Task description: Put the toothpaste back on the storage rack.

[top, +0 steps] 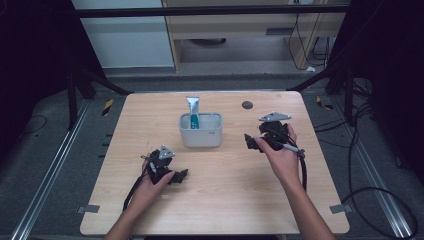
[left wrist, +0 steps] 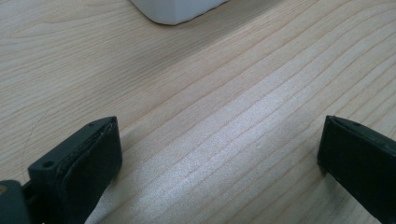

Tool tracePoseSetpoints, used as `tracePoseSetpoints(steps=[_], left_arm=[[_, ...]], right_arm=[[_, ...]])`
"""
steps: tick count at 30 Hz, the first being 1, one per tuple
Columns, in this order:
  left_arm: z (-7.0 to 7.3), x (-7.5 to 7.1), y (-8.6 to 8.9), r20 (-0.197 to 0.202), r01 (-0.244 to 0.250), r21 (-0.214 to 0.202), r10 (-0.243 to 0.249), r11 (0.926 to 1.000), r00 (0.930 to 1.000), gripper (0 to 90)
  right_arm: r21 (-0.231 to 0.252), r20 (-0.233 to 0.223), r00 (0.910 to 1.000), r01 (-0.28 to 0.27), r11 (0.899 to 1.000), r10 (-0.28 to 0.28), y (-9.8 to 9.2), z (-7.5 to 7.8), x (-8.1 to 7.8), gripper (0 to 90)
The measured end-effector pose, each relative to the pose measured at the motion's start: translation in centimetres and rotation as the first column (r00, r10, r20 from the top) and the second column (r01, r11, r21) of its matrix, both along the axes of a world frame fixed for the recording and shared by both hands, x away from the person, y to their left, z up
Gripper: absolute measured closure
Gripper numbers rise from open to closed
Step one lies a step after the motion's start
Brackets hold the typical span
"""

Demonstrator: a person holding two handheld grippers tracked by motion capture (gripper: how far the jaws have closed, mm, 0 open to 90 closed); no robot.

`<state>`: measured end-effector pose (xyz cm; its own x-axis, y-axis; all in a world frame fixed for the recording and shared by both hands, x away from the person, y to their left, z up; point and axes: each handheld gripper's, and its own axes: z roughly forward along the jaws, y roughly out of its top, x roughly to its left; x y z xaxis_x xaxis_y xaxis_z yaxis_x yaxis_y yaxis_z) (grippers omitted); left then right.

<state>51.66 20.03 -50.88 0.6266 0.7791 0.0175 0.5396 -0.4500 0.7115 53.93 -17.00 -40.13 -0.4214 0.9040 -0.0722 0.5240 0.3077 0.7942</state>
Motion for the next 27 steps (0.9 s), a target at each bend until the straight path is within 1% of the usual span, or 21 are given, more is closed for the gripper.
tracePoseSetpoints(steps=[3,6,8,9,11,12,16,19,20,22,24,25,27], left_arm=[[0.0,0.0,0.0,0.000,0.000,0.000,0.000,1.0000,1.0000,0.0],[0.0,0.0,0.0,0.000,0.000,0.000,0.000,1.0000,1.0000,0.0],[0.0,0.0,0.0,-0.001,-0.001,0.000,0.001,1.0000,1.0000,0.0],[0.0,0.0,0.0,0.000,-0.001,-0.001,0.001,1.0000,1.0000,0.0],[0.0,0.0,0.0,0.000,-0.001,-0.002,0.001,1.0000,1.0000,0.0],[0.0,0.0,0.0,0.000,-0.001,-0.001,0.001,1.0000,1.0000,0.0],[0.0,0.0,0.0,-0.001,0.000,0.001,0.000,1.0000,1.0000,0.0],[0.0,0.0,0.0,-0.001,0.000,0.001,0.000,1.0000,1.0000,0.0],[0.0,0.0,0.0,-0.001,0.000,0.000,0.000,1.0000,1.0000,0.0],[0.0,0.0,0.0,-0.001,0.000,0.001,0.000,1.0000,1.0000,0.0],[0.0,0.0,0.0,-0.001,0.000,0.001,0.000,1.0000,1.0000,0.0],[0.0,0.0,0.0,-0.001,0.000,0.001,0.000,1.0000,1.0000,0.0],[0.0,0.0,0.0,-0.001,0.000,0.001,0.000,1.0000,1.0000,0.0]], right_arm=[[-0.007,-0.024,0.9994,0.025,1.000,-0.025,-1.3,-1.3,-0.4,10.0],[-0.015,-0.064,0.9966,0.052,0.999,-0.053,-2.9,-3.3,-0.8,11.2],[-0.038,-0.097,0.9923,0.073,0.997,-0.077,-3.9,-4.8,-1.0,11.3],[-0.041,-0.112,0.9894,0.088,0.995,-0.092,-4.5,-5.5,-1.1,11.4],[-0.030,-0.141,0.9828,0.115,0.993,-0.119,-5.6,-6.8,-1.3,11.2],[-0.028,-0.146,0.9809,0.126,0.992,-0.128,-6.1,-7.3,-1.3,11.2],[-0.017,-0.159,0.9706,0.180,0.984,-0.180,-7.6,-9.0,-1.5,11.0],[-0.020,-0.161,0.9647,0.208,0.978,-0.208,-8.2,-10.0,-1.5,10.7],[-0.022,-0.159,0.9637,0.214,0.977,-0.214,-8.3,-10.2,-1.5,10.1],[0.006,-0.153,0.9629,0.226,0.974,-0.222,-8.4,-10.6,-1.4,7.3],[0.019,-0.125,0.9665,0.228,0.973,-0.224,-8.4,-11.0,-1.3,3.8],[0.019,-0.125,0.9678,0.223,0.975,-0.219,-8.3,-11.0,-1.2,2.5],[0.020,-0.129,0.9657,0.230,0.973,-0.226,-8.2,-11.0,-1.2,1.5]])
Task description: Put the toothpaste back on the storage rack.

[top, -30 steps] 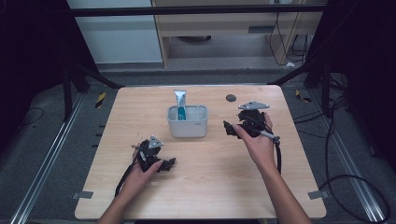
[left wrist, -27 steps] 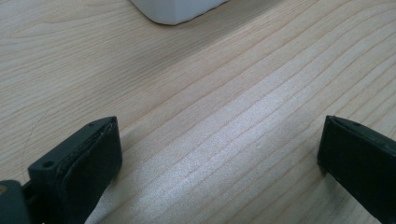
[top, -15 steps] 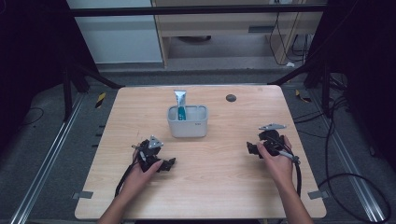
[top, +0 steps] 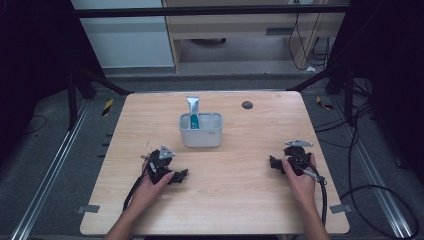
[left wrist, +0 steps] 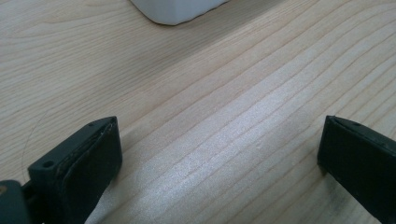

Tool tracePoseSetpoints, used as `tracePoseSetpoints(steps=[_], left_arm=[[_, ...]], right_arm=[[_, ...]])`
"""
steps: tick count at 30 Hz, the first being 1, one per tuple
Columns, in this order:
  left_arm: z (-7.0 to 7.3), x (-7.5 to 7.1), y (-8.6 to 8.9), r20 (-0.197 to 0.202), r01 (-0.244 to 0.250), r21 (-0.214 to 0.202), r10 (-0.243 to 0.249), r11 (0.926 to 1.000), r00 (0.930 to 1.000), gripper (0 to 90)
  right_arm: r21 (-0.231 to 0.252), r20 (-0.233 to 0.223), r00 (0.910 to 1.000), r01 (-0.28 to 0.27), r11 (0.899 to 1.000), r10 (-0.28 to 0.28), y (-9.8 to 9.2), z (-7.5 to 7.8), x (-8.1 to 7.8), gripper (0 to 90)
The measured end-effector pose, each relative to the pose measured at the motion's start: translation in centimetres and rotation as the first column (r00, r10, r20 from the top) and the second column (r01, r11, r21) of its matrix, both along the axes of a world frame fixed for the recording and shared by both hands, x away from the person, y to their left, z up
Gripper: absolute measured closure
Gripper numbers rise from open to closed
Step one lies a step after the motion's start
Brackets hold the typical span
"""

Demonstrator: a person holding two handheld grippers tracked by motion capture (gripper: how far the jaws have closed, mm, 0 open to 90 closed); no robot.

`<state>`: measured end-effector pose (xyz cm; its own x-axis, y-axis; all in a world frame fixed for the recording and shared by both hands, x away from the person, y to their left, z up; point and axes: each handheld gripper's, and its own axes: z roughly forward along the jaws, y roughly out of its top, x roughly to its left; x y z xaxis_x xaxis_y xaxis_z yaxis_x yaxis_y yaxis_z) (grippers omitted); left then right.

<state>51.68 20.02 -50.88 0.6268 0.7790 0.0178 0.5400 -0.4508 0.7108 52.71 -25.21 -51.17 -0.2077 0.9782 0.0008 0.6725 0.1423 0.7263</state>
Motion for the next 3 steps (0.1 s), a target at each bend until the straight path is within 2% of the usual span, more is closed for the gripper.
tracePoseSetpoints(steps=[3], left_arm=[[0.01,0.03,0.00,0.000,0.001,0.001,-0.001,1.0000,1.0000,0.0]], right_arm=[[-0.001,-0.006,0.9997,0.023,1.000,-0.023,0.11,-0.02,0.04,0.3]])
